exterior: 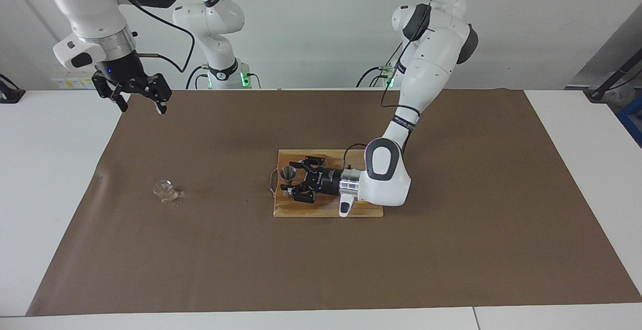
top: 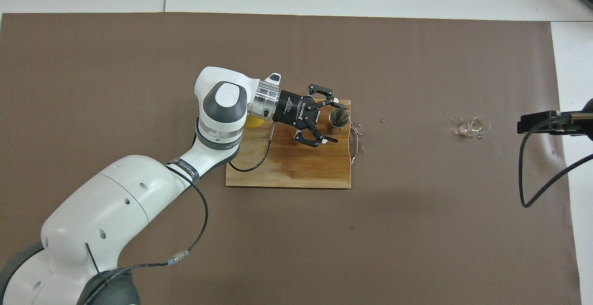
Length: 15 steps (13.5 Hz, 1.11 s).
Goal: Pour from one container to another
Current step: 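Lower the metal cup onto the board's far side and open the left gripper, then retract the left gripper while the right gripper reaches the clear glass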
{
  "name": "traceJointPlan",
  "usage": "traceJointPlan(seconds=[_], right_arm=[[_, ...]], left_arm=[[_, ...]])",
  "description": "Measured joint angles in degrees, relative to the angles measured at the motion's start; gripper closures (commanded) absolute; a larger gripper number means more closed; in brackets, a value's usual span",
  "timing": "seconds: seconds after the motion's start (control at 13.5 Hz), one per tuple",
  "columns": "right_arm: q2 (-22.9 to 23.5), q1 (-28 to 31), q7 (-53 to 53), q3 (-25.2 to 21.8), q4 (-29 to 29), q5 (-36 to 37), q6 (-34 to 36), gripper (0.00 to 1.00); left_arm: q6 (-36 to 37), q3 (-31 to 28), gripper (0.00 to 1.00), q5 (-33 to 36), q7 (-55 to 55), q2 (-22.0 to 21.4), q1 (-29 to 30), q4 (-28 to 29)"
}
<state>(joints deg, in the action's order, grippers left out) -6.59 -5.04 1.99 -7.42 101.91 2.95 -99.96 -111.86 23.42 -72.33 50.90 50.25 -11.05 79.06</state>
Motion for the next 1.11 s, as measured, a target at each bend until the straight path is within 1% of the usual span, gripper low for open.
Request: traceJointPlan(seconds=[0.15, 0.3, 0.44, 0.52, 0.59, 0.74, 0.96, 1.11], right_arm=[[0.00, -0.02, -0.92, 0.01, 0.02, 0.00, -0.38, 0.00], [0.00, 0.01, -4.65, 0.01, 0.11, 0.00, -0.70, 0.00], [0.02, 0.12, -7.25, 0.00, 0.79, 0.00, -2.54, 0.00], [0.06, 0.26, -9.54, -0.05, 1.33, -1.12, -3.46, 0.00], [0.18, 0.91, -13.55, -0.12, 2.05, -4.09, -4.72, 0.00], [1.15, 4.36, -25.37, -0.27, 3.44, -10.45, -7.18, 0.00], [4.73, 8.73, -44.95, -0.61, 4.31, -15.75, -11.36, 0.00], [8.06, 11.02, -58.80, -0.61, 4.50, -22.70, -12.94, 0.00]], left_arm=[[-0.02, -0.40, 0.00, 0.00, 0.03, -0.05, -0.01, 0.00], [-0.02, -1.45, 0.00, -0.05, 0.06, -0.28, 0.02, -0.09], [0.06, -2.81, 0.00, -0.30, 0.53, -0.94, 0.19, -0.45], [0.07, -3.17, 0.00, -0.76, 0.91, -1.41, 0.28, -0.68], [0.07, -3.72, 0.00, -1.30, 1.29, -2.07, 0.30, -0.78], [0.47, -6.12, 0.00, -2.21, 1.65, -3.83, 0.47, -0.91], [2.84, -9.64, 0.00, -2.47, 1.94, -7.41, 3.18, -1.13], [5.48, -13.35, 0.00, -2.28, 1.96, -10.14, 4.84, -1.18]])
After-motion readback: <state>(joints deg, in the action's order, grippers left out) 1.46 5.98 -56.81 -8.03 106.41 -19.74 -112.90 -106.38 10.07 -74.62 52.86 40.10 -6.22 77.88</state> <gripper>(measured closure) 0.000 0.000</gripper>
